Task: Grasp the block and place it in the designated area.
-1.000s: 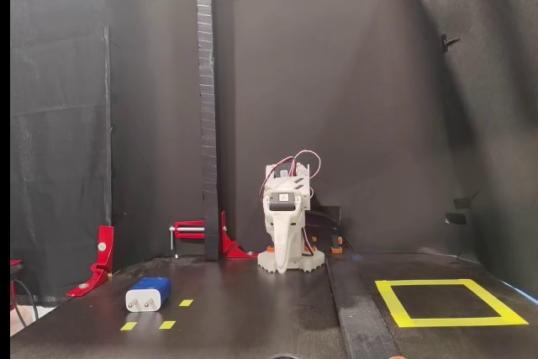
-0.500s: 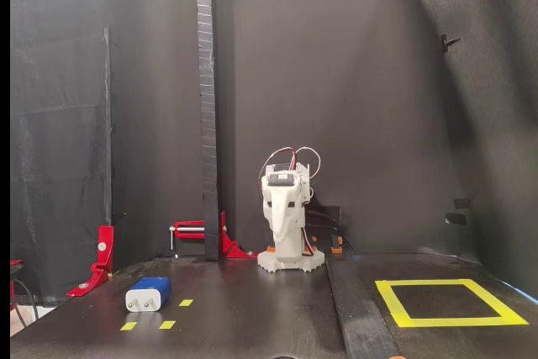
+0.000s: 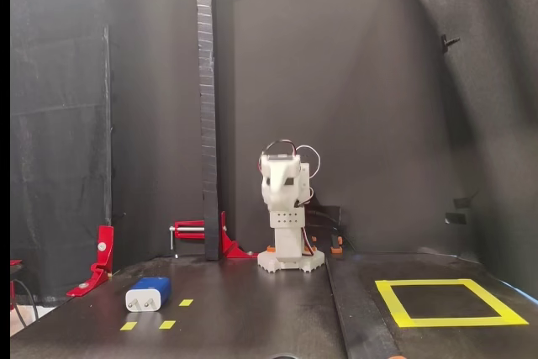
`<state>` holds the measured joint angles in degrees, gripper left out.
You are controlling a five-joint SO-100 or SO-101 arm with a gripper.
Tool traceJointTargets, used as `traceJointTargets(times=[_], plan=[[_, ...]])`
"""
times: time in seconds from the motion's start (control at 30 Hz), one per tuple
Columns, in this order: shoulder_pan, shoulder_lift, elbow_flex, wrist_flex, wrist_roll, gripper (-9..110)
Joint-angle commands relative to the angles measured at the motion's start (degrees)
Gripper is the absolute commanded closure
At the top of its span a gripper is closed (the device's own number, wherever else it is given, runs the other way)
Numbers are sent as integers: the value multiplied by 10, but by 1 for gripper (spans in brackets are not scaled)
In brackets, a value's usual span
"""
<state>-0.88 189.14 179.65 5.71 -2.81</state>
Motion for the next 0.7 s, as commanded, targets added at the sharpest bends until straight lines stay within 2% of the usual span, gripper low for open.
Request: traceJointTargets(times=[0.0,0.37,0.67], plan=[[4,4,4,-14,-4,101],[18,4,4,-3,-4,101],[125,-3,4,6,-5,101]])
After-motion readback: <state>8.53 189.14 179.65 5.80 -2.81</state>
